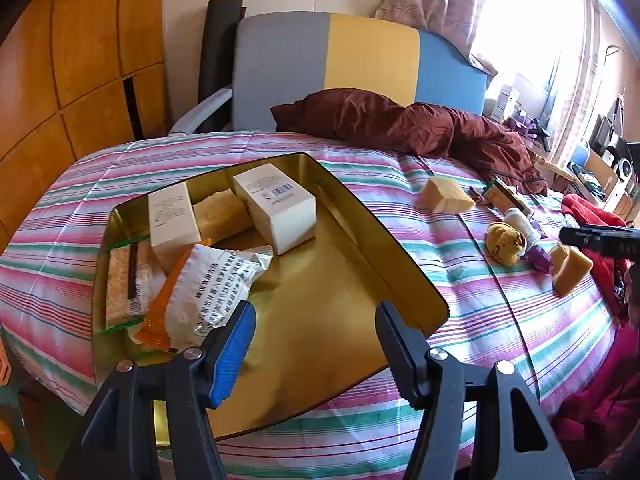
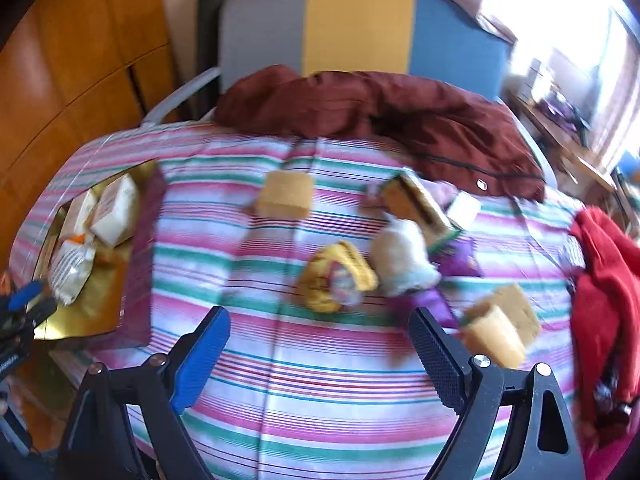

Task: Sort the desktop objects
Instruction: 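Move both grippers back over the remaining items on the bed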

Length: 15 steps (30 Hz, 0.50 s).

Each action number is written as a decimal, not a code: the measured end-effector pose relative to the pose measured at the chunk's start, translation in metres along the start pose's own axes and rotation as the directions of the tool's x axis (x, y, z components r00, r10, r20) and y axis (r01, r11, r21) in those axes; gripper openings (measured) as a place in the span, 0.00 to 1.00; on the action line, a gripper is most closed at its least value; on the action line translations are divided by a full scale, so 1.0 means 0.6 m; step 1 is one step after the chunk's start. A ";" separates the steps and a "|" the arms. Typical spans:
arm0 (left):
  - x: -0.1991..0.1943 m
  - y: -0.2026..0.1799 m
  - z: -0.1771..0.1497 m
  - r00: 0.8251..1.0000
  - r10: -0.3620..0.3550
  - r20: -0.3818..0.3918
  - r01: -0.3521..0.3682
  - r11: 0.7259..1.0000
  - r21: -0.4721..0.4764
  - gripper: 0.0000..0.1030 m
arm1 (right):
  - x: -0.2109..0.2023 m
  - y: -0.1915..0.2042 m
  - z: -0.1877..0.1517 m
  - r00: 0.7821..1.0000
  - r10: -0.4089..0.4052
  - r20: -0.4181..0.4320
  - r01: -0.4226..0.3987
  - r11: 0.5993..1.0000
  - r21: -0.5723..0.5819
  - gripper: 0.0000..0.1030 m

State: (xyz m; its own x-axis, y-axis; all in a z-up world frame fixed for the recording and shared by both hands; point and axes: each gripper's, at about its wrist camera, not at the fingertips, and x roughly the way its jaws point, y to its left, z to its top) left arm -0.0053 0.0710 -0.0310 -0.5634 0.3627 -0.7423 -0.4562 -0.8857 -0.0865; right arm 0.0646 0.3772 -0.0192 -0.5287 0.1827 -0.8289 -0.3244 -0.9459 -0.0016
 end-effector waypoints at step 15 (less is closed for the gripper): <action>0.016 -0.034 0.008 0.998 -0.062 -0.024 0.063 0.997 0.050 0.61 | -0.029 -0.212 0.013 0.998 -0.061 0.003 0.056 0.944 0.325 0.82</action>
State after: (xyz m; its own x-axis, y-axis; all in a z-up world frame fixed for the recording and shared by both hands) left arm -0.0047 0.0942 -0.0333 -0.5173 0.4101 -0.7512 -0.5249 -0.8452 -0.1000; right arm 0.1089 0.4967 -0.0003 -0.5104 0.2406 -0.8256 -0.5908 -0.7957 0.1334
